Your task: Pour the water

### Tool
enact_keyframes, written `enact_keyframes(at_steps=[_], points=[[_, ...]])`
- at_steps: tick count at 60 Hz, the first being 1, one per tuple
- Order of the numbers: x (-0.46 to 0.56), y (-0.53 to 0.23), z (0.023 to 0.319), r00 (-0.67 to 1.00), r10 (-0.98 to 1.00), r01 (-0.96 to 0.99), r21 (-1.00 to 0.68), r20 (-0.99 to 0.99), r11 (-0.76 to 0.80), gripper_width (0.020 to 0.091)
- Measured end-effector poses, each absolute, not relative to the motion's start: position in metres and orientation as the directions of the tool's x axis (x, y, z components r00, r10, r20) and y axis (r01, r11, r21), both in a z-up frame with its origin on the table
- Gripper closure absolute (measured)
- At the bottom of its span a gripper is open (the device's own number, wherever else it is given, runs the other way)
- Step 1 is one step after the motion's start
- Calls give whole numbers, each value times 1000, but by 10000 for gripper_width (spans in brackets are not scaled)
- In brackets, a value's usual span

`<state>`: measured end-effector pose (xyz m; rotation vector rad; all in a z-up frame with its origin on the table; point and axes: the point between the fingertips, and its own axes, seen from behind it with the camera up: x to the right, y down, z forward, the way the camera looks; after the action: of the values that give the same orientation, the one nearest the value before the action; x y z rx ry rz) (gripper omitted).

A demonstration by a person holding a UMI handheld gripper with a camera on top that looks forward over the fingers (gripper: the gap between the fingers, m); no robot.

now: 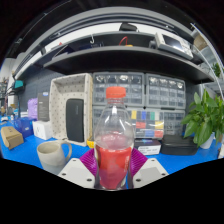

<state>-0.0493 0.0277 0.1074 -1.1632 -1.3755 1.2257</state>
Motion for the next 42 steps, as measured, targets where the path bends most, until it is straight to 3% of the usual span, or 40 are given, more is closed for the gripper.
enact_keyframes(at_steps=[7, 16, 24, 42], points=[[-49, 28, 107, -129, 991, 69, -996, 44, 53, 680], [-50, 27, 105, -130, 991, 88, -995, 36, 47, 565], [-37, 35, 102, -85, 996, 126, -992, 5, 15, 323], [33, 28, 85, -32, 999, 169, -984, 42, 47, 286]])
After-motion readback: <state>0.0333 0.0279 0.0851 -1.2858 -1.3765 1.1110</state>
